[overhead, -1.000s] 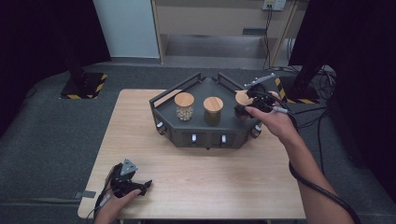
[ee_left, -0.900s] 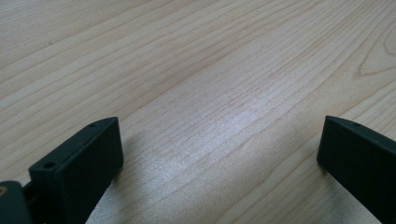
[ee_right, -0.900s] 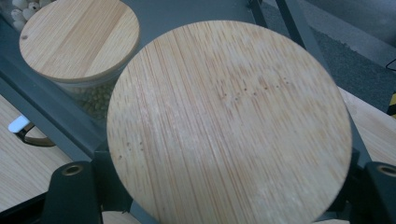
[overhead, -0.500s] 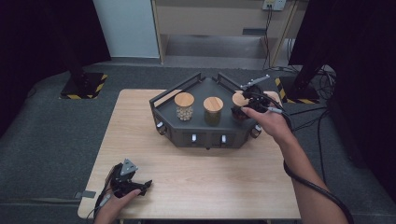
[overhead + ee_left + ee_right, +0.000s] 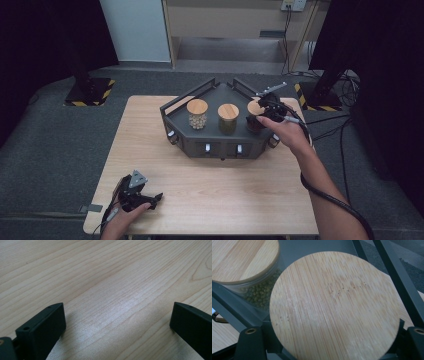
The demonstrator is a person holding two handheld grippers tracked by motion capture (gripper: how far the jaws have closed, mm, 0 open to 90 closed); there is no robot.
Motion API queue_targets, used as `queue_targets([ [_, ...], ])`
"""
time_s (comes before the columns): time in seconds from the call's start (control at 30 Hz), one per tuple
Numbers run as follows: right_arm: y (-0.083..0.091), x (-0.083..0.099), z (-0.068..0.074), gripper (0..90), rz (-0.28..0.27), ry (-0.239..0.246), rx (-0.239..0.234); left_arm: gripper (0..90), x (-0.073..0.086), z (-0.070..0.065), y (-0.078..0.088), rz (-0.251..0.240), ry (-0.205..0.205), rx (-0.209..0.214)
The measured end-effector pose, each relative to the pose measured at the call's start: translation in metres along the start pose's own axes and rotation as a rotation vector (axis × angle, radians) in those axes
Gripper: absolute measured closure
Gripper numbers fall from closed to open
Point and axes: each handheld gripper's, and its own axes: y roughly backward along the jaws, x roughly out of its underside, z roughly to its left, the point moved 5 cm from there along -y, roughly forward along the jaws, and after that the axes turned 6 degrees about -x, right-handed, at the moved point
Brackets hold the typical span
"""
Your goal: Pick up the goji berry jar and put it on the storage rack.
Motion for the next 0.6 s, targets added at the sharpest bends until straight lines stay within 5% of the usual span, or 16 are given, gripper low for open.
queue_targets([
  [0.6, -0.0064, 0.0098, -0.0054, 26.1, -0.01, -0.03, 0.015, 0.0, 0.0, 0.0, 0.0, 0.0, 0.0, 0.0],
])
